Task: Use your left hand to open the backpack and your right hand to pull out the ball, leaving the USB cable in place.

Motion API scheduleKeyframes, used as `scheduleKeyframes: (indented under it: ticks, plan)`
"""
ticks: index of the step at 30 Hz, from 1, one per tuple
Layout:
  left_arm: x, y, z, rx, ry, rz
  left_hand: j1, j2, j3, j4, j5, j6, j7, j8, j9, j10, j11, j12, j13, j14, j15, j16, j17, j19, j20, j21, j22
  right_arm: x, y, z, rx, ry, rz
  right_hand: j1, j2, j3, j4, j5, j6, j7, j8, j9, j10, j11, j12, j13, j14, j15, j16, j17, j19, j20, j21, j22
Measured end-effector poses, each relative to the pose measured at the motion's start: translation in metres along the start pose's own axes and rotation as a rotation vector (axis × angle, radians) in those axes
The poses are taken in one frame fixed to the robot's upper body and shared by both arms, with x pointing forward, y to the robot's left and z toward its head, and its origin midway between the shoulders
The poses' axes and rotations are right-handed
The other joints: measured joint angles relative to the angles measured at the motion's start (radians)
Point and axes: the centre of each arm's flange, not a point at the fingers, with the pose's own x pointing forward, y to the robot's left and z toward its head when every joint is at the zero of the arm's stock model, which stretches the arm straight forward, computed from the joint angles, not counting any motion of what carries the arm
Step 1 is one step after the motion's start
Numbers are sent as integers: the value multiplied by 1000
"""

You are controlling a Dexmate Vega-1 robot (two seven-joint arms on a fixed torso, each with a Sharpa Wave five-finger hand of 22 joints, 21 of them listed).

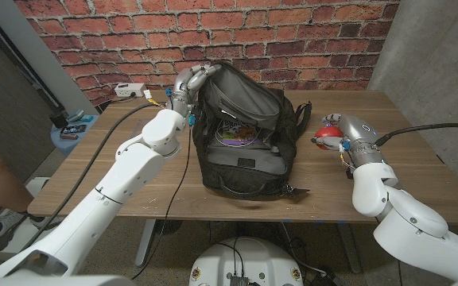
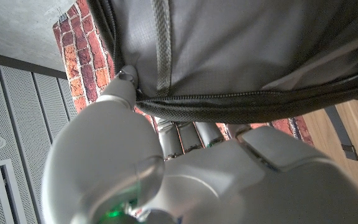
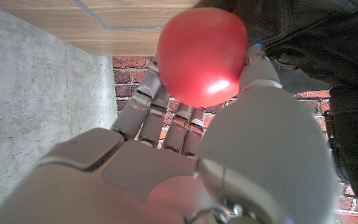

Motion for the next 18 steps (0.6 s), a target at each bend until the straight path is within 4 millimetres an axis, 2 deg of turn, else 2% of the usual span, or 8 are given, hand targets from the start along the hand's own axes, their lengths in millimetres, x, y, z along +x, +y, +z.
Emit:
scheduleKeyframes:
  ticks: [12,18]
  plan:
    - [-8,2,3,12,41,-72,-5,5,0,0,0,-6,2,0,2,-4,0,0,-3,-4,-4,0,0,-3,3,0,0,9,-1,-12,-5,16,-10,0,0,0,0,0,0,0,0,0,3,-3,-4,3,1,-1,-3,0,0,0,0,1]
    - [-13,9,5,36,73,-115,-10,10,2,8,-4,-9,-2,0,-1,-11,0,-3,-5,-11,0,0,0,-13,2,0,0,14,-2,-14,-5,17,-15,1,-1,0,0,0,0,0,0,0,3,-3,-4,3,1,-1,-4,5,-2,-2,3,1]
